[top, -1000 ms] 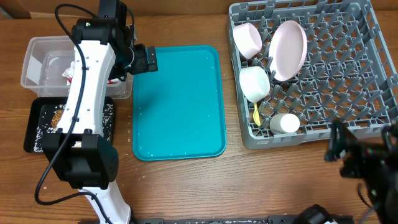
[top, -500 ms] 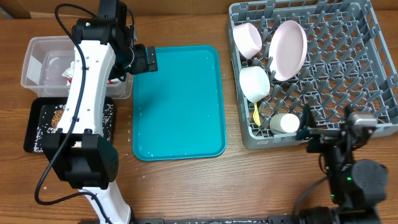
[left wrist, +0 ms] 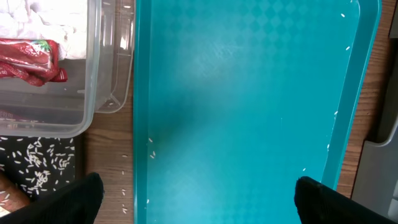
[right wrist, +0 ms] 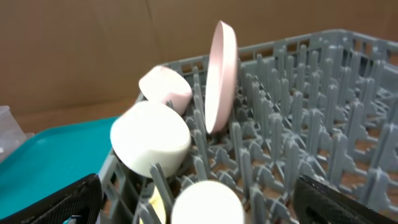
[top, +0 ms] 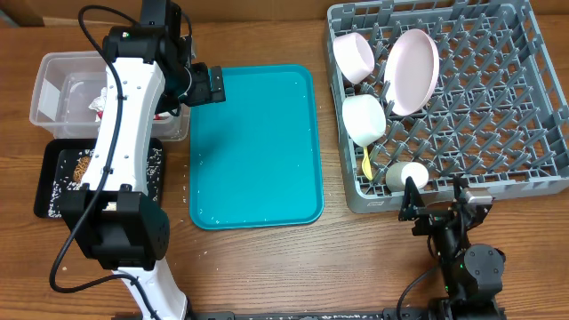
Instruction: Sort waste into correct bins and load items into the dishwasher
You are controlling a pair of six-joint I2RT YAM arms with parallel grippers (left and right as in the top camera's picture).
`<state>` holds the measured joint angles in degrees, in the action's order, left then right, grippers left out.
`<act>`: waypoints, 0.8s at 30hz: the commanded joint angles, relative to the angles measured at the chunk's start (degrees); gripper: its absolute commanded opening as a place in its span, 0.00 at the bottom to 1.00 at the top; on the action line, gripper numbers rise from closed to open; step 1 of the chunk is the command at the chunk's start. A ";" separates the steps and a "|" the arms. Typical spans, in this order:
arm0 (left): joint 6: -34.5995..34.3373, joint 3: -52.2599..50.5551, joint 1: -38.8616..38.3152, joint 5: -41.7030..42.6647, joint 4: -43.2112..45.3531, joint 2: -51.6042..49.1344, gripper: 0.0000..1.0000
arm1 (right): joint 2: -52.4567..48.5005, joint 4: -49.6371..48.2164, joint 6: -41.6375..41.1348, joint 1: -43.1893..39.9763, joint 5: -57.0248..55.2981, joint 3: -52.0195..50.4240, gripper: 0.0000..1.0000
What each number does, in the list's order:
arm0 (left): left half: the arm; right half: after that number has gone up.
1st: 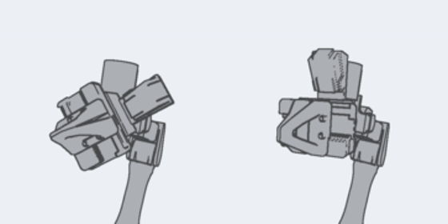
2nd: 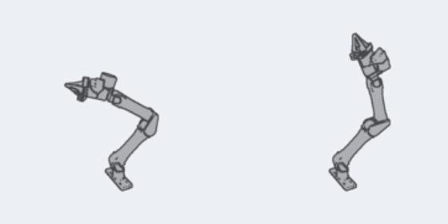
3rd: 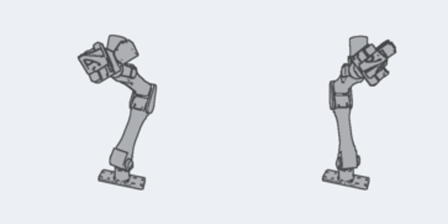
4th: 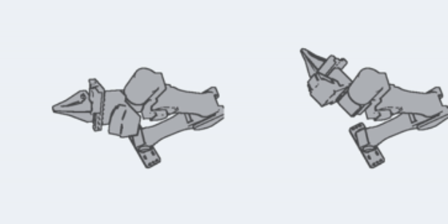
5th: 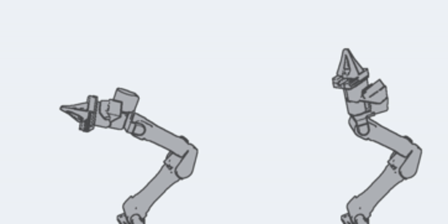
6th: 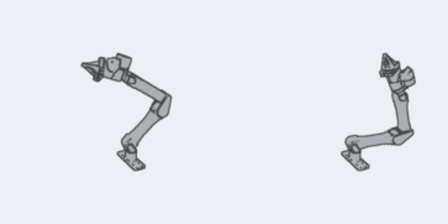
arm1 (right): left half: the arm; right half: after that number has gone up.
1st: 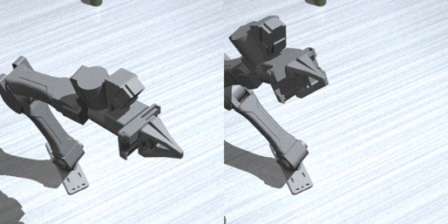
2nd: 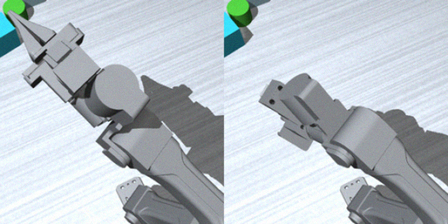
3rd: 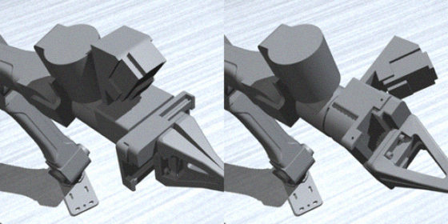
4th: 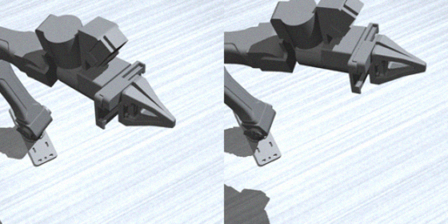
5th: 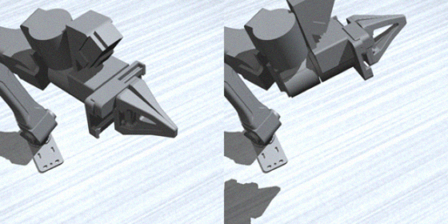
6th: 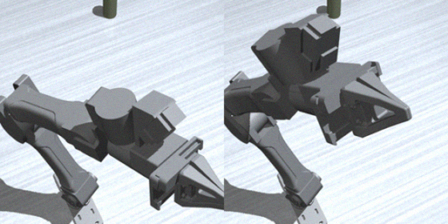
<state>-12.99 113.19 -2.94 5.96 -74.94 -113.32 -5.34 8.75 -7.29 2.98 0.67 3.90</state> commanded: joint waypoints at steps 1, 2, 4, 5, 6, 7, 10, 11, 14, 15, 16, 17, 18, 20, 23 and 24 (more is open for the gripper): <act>0.76 0.85 0.31 -0.17 0.22 0.57 1.00 | 3.17 0.35 -0.42 -1.68 1.18 -1.40 1.00; 0.76 0.85 0.31 -0.15 0.22 0.57 1.00 | 3.72 0.37 -0.42 -1.92 1.16 -1.40 1.00; 0.76 0.85 0.31 -0.17 0.22 0.57 1.00 | 5.29 0.33 -0.42 -2.10 1.16 -1.42 1.00; 0.76 0.85 0.31 -0.17 0.22 0.57 1.00 | 5.22 0.02 -0.42 -2.10 1.16 -1.42 1.00; 0.76 0.85 0.31 -0.17 0.22 0.57 1.00 | 5.22 -0.04 -0.42 -2.10 1.14 -1.55 1.00; 0.76 0.85 0.31 -0.15 0.22 0.57 1.00 | 5.22 -0.39 -0.42 -2.10 1.14 -1.68 1.00; 0.74 0.85 0.28 -0.17 0.22 0.57 1.00 | 5.22 -0.50 -0.42 -2.10 1.16 -1.73 1.00; 0.74 0.85 0.31 -0.15 0.22 0.57 1.00 | 5.20 -0.50 -0.42 -2.10 1.16 -1.73 1.00; 0.76 0.85 0.28 -0.17 0.22 0.57 1.00 | 5.18 -0.48 -0.42 -2.10 1.16 -1.73 1.00; 0.76 0.85 0.31 -0.15 0.22 0.57 1.00 | 5.18 -0.48 -0.42 -2.10 1.16 -1.73 1.00; 0.76 0.85 0.28 -0.17 0.22 0.57 1.00 | 5.18 -0.48 -0.42 -2.10 1.16 -1.73 1.00; 0.74 0.85 0.28 -0.17 0.22 0.57 1.00 | 5.18 -0.48 -0.42 -2.10 1.16 -1.73 1.00; 0.76 0.85 0.31 -0.17 0.22 0.57 1.00 | 5.18 -0.48 -0.42 -2.10 1.16 -1.73 1.00; 0.76 0.85 0.28 -0.17 0.22 0.57 1.00 | 5.18 -0.48 -0.42 -2.10 1.16 -1.73 1.00; 0.76 0.85 0.28 -0.17 0.22 0.57 1.00 | 5.18 -0.48 -0.42 -2.10 1.16 -1.73 1.00; 0.76 0.85 0.28 -0.15 0.22 0.57 1.00 | 5.18 -0.48 -0.42 -2.10 1.16 -1.73 1.00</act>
<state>-12.99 113.19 -2.94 5.98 -74.96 -113.32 -0.84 8.62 -7.46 1.15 1.52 2.55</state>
